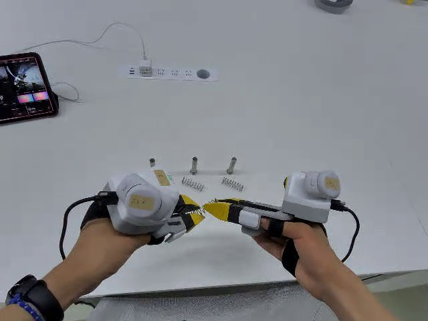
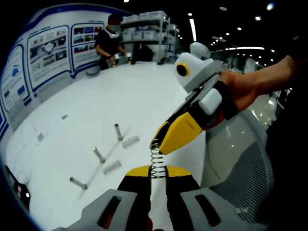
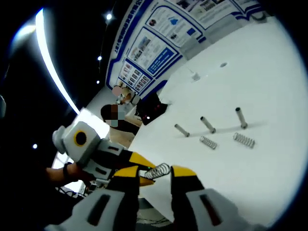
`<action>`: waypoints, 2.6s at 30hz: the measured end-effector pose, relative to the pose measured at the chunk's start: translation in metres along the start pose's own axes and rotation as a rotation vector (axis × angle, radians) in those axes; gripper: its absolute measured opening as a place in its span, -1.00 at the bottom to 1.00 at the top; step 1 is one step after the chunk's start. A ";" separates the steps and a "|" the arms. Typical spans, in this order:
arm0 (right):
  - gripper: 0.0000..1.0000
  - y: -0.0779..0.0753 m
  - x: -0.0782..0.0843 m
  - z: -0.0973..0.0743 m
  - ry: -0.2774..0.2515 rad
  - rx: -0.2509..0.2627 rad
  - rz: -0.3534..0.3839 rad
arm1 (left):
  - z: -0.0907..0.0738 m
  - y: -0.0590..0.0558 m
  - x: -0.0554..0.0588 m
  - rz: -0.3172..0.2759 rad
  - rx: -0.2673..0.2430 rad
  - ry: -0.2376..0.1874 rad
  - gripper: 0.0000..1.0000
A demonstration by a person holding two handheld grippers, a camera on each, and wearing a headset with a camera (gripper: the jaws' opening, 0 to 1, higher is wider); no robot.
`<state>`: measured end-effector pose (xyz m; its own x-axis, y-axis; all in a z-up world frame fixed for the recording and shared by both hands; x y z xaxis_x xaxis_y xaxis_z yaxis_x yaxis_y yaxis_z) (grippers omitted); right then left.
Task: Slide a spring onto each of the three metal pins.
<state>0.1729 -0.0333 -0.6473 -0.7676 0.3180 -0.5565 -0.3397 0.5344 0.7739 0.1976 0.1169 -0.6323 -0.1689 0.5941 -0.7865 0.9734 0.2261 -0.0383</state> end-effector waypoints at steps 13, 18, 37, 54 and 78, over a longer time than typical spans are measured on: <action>-0.65 0.002 -0.013 -0.002 -0.016 -0.009 0.013 | 0.001 0.002 -0.004 0.009 0.009 -0.011 -0.81; -0.72 0.006 -0.022 -0.002 0.032 -0.008 -0.050 | 0.000 0.007 -0.007 0.012 0.018 -0.028 -0.81; -0.75 0.031 -0.059 -0.003 0.314 -0.056 -0.367 | -0.005 0.013 -0.033 0.082 0.126 -0.123 -0.81; -0.75 0.061 -0.075 0.018 0.619 -0.122 -0.722 | -0.016 0.019 -0.034 0.092 0.178 -0.143 -0.81; -0.75 0.071 -0.061 0.052 0.798 -0.157 -0.900 | -0.032 0.021 -0.007 0.029 0.145 -0.165 -0.78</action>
<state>0.2242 0.0260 -0.5741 -0.3235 -0.7201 -0.6138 -0.9436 0.1978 0.2654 0.2142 0.1427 -0.6079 -0.1241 0.4614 -0.8784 0.9916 0.0903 -0.0927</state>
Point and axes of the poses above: the centre of the closed fingertips' face, and the gripper's own axes: z roughly forward along the fingers, y roughly to its left, x roughly out of its underside, the point moved 9 cm from there along -z, roughly backward along the fingers, and after that the axes turned 2 degrees about z, right-handed, at the moved point
